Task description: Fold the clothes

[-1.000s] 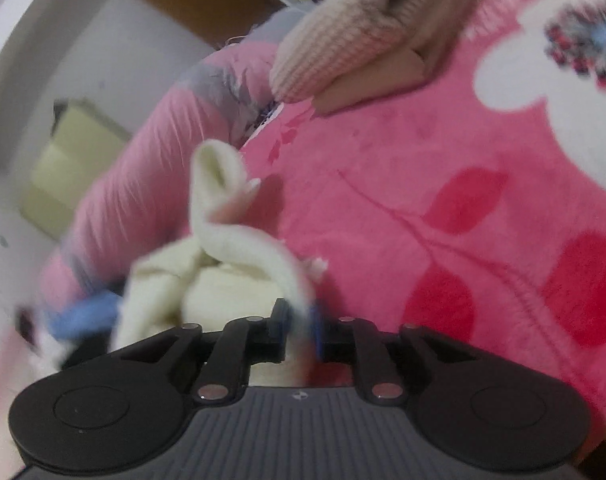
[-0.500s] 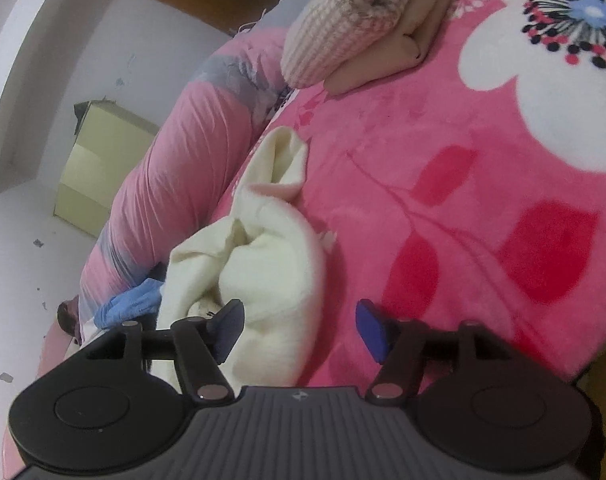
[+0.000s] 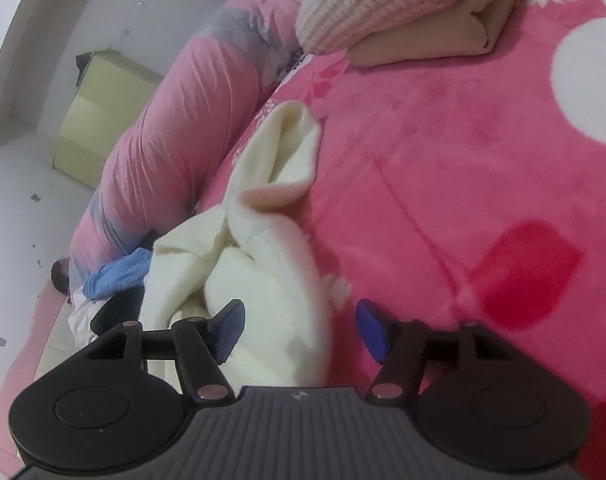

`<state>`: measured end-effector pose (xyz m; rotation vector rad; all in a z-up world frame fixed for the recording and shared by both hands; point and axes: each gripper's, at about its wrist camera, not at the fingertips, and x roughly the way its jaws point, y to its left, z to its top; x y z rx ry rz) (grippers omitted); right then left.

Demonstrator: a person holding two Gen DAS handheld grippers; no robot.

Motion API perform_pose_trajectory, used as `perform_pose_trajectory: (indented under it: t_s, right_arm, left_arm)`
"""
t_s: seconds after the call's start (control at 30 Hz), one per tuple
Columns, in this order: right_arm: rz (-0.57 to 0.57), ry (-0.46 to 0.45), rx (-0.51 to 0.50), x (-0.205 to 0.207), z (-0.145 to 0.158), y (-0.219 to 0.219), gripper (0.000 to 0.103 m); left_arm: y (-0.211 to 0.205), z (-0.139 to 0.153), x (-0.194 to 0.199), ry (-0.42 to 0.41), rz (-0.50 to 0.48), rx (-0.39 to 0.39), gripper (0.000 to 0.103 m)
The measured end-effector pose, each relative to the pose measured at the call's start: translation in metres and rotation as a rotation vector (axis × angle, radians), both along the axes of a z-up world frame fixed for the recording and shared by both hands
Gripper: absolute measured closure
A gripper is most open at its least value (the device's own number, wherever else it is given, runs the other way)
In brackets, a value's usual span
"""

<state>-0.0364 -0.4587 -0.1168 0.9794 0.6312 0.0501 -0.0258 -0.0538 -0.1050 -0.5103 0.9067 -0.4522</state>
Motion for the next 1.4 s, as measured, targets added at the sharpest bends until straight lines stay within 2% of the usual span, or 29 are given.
perform_pose_trajectory:
  t_s: [0.17,0.2,0.23,0.27,0.3,0.33,0.37,0.4,0.5,0.6,0.67,0.73,0.87,0.9,1.03,1.1,1.2,1.27,1.33,1.4]
  right_arm:
    - [0.012,-0.011,0.031,0.014,-0.004,-0.009,0.042]
    - [0.022,-0.007,0.040,0.019,-0.006,-0.010,0.045]
    - [0.041,-0.005,0.047,0.025,-0.008,-0.010,0.055]
    - [0.067,-0.004,0.060,0.031,-0.010,-0.009,0.063]
    - [0.085,-0.003,0.060,0.037,-0.011,-0.006,0.066]
    - [0.103,-0.002,0.059,0.042,-0.011,-0.004,0.075]
    - [0.112,-0.001,0.038,0.044,-0.010,-0.002,0.083]
    - [0.121,-0.001,0.017,0.046,-0.009,0.000,0.087]
    - [0.126,-0.036,0.004,0.038,-0.004,0.004,0.092]
    - [0.115,-0.071,0.003,0.017,0.011,0.009,0.093]
    - [0.131,-0.096,0.024,0.004,0.021,0.016,0.093]
    - [0.170,-0.119,0.016,-0.008,0.033,0.032,0.093]
    - [0.306,-0.141,0.047,-0.022,0.053,0.089,0.093]
    - [0.351,-0.141,0.054,-0.023,0.056,0.108,0.093]
    - [0.523,-0.125,0.096,-0.022,0.057,0.193,0.093]
    - [0.573,-0.096,0.094,-0.013,0.047,0.229,0.093]
    - [0.590,-0.014,0.103,0.005,0.027,0.260,0.092]
    - [0.580,0.037,0.102,0.015,0.013,0.271,0.090]
    - [0.564,0.095,0.133,0.022,-0.002,0.276,0.088]
    - [0.559,0.124,0.154,0.020,-0.009,0.276,0.077]
  left_arm:
    - [0.014,0.002,0.001,0.028,0.143,-0.020,0.044]
    - [0.015,0.003,0.001,0.020,0.171,-0.015,0.050]
    - [0.015,0.005,0.001,0.005,0.200,-0.002,0.059]
    - [0.015,0.007,0.001,-0.010,0.229,0.012,0.064]
    - [0.014,0.008,0.002,-0.019,0.241,0.032,0.071]
    - [0.011,0.008,0.004,-0.026,0.244,0.056,0.079]
    - [0.009,0.008,0.007,-0.033,0.247,0.080,0.083]
    - [0.008,0.007,0.008,-0.040,0.250,0.092,0.087]
    - [0.009,0.013,0.011,-0.107,0.266,0.109,0.091]
    - [0.017,0.033,0.012,-0.235,0.293,0.121,0.092]
    - [0.033,0.051,0.017,-0.313,0.336,0.115,0.092]
    - [0.056,0.065,0.027,-0.355,0.389,0.092,0.093]
    - [0.111,0.087,0.053,-0.421,0.494,0.072,0.093]
    - [0.121,0.086,0.058,-0.412,0.505,0.069,0.093]
    - [0.153,0.065,0.080,-0.324,0.522,0.050,0.093]
    - [0.168,0.054,0.091,-0.280,0.530,0.040,0.093]
    - [0.192,0.038,0.108,-0.214,0.542,0.025,0.090]
    - [0.208,0.028,0.119,-0.170,0.550,0.015,0.080]
    - [0.224,0.018,0.130,-0.126,0.557,0.006,0.056]
    - [0.233,0.013,0.123,-0.123,0.568,-0.030,0.047]
